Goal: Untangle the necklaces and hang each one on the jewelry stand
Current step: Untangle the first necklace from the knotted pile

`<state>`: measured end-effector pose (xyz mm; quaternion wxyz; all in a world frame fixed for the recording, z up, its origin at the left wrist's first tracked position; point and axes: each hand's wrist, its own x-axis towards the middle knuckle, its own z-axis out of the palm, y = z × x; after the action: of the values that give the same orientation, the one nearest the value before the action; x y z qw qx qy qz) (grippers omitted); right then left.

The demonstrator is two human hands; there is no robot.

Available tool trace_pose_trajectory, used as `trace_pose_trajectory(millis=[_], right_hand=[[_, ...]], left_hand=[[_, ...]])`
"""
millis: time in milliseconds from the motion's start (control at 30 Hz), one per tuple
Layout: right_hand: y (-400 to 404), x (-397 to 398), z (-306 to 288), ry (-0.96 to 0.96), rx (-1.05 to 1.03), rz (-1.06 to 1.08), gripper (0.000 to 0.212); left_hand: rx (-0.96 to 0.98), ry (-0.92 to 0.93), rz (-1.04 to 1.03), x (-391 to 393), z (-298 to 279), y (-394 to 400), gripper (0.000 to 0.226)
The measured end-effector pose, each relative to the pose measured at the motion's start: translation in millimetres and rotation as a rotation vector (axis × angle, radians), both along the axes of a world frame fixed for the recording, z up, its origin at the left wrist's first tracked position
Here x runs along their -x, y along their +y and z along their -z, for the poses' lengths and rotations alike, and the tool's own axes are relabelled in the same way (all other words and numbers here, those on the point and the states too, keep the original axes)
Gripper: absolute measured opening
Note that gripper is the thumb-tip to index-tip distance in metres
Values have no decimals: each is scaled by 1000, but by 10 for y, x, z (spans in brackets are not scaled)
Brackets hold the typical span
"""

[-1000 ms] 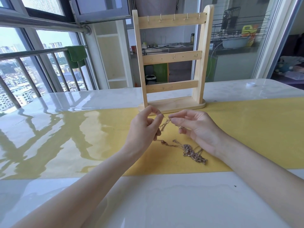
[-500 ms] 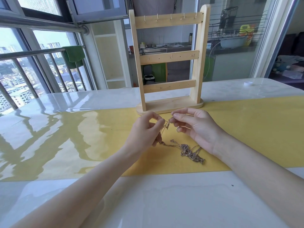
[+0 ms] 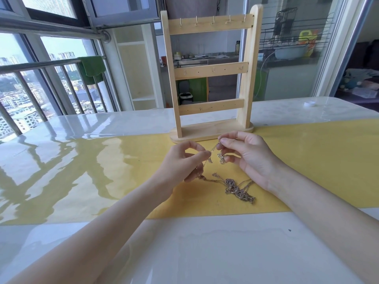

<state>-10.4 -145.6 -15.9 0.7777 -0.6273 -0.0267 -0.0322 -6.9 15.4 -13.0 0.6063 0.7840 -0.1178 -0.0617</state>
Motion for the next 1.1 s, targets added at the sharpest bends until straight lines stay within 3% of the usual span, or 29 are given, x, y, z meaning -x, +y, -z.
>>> trace_pose_trajectory(millis=[200, 567, 900, 1100], right_hand=[[3, -5, -1, -9, -4, -3, 10], [2, 11, -1, -17, -38, -32, 7], [2, 16, 8, 89, 3, -232, 7], [-11, 27, -22, 174, -72, -404, 23]], left_hand=[[-77, -65, -32, -10, 9, -3, 16], [-28, -43, -57, -19, 1, 19, 17], [58, -67, 20, 16, -29, 22, 14], [60, -98, 89, 36, -48, 4, 15]])
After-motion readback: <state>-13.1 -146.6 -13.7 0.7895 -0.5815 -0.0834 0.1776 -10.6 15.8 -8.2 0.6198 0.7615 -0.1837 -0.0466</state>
